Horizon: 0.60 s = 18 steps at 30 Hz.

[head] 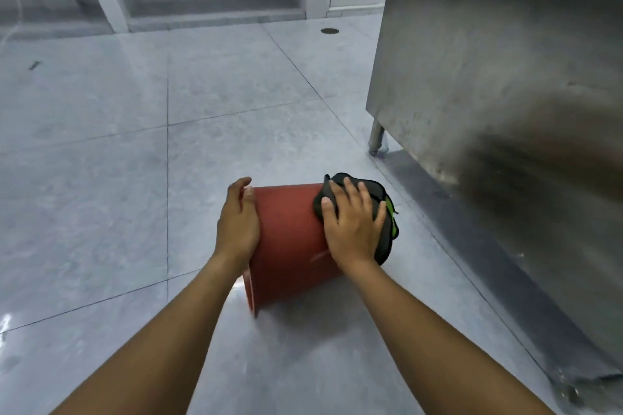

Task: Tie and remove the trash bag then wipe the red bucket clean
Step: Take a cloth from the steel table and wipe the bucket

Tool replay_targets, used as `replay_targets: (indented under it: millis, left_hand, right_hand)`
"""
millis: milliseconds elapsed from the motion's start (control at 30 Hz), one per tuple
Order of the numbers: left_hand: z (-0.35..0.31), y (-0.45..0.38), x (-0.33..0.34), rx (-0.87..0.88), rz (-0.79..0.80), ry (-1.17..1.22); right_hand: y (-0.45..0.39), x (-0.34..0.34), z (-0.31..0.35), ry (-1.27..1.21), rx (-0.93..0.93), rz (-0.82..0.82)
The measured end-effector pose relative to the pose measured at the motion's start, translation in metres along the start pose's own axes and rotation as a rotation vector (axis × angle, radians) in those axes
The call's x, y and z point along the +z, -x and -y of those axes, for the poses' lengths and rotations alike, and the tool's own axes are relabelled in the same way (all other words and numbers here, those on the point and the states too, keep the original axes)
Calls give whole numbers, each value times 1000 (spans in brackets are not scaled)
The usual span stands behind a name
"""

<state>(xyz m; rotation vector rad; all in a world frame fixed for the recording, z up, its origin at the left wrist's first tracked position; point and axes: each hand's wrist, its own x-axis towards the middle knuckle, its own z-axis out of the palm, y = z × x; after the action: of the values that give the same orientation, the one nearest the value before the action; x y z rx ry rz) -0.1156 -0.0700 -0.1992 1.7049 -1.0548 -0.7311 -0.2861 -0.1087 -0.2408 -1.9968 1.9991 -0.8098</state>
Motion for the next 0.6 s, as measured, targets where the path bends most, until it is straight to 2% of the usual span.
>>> replay_targets:
  millis: [67, 100, 167, 300, 400, 500, 533, 600]
  left_hand:
    - [-2, -3, 0, 1, 39, -1]
    - [-3, -5, -1, 4, 56, -12]
    - [-6, -9, -3, 2, 90, -32]
    - [-12, -17, -4, -39, 117, -24]
    - [-12, -24, -9, -92, 208, 7]
    - [-11, -31, -14, -145, 263, 10]
    - [-11, -34, -15, -158, 266, -8]
    - [-10, -37, -14, -206, 280, -46]
  right_hand:
    - [3, -6, -6, -25, 190, -27]
    - [10, -7, -3, -20, 208, -45]
    - [34, -5, 10, 27, 92, -94]
    - [87, 13, 52, 22, -302, -94]
    - [96, 17, 71, 15, -405, -82]
    - [76, 3, 50, 165, -528, -34]
    - [67, -3, 38, 196, -494, -18]
    - [51, -14, 12, 209, -286, -44]
